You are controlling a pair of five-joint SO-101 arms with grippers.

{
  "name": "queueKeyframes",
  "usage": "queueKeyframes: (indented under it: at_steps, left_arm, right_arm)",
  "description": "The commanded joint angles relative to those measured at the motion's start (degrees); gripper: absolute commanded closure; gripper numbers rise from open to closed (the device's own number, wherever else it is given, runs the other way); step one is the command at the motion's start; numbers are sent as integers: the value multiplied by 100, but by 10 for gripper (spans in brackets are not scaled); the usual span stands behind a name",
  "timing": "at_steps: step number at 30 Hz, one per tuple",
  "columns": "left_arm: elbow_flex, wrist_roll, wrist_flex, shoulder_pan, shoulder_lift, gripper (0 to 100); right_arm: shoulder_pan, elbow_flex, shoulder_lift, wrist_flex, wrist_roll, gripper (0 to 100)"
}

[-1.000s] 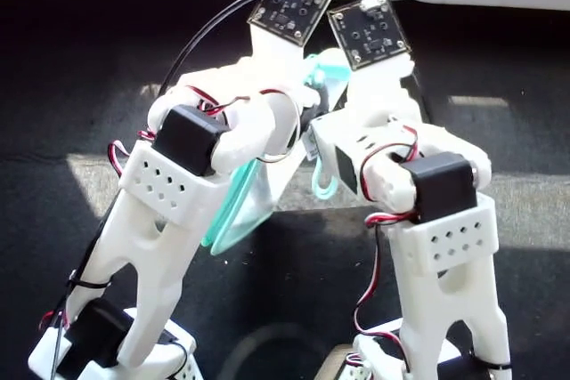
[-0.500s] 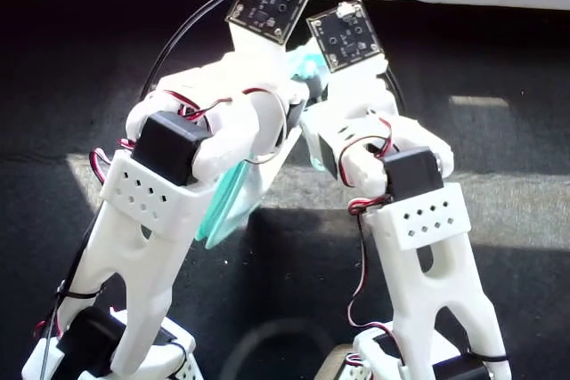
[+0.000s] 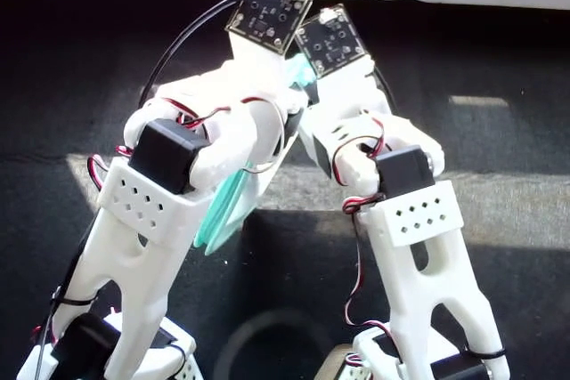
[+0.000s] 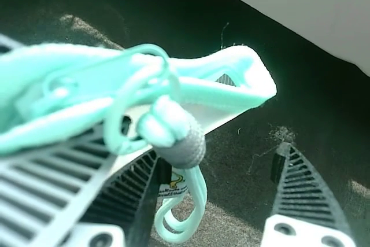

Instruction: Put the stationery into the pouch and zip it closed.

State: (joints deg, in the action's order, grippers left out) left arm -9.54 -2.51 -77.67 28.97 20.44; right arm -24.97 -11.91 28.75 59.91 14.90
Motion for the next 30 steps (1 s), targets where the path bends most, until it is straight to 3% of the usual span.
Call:
queueKeyframes:
  at_steps: [1,4,10,17,22,30]
  left_arm:
    - [75,44,-79,303,189,990]
    - [84,44,-88,303,189,990]
    - [92,44,-97,303,180,990]
    - [92,53,-158,330,189,990]
    - [92,53,-167,338,189,990]
    - [92,53,-396,347,163,990]
  right_arm:
    - [40,101,22,-171,88,714]
    - [40,84,22,-189,97,724]
    - [31,286,84,-207,747,862]
    - [40,400,22,-189,730,741]
    - [40,426,13,-207,765,733]
    - [40,444,31,-356,1143,971]
